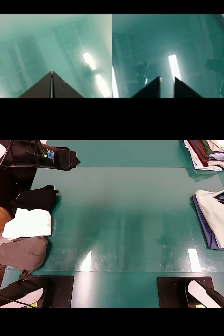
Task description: Fold the shirts.
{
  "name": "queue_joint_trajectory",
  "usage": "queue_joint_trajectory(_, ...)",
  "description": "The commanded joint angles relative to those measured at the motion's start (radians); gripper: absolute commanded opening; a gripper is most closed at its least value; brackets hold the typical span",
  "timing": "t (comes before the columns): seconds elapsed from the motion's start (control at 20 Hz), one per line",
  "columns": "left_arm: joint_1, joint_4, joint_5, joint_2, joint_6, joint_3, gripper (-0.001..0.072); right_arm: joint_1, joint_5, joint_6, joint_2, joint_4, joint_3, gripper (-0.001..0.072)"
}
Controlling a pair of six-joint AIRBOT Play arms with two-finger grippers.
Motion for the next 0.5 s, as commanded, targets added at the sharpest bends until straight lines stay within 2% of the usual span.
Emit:
queue_joint_trajectory(0.0,0.000,0.000,0.037,0.000,0.000,0.000,0.0026,0.217,-0.085,-0.035,0.005,0.013,0.000,0.0019)
queue_joint_trajectory(0.2,0.000,0.000,0.056,0.000,0.000,0.000,0.0026,0.313,-0.122,-0.048,0.005,0.013,0.000,0.0019)
queue_joint_trajectory(0.45,0.000,0.000,0.056,0.000,0.000,0.000,0.0026,0.301,-0.119,-0.048,0.005,0.016,0.000,0.0019)
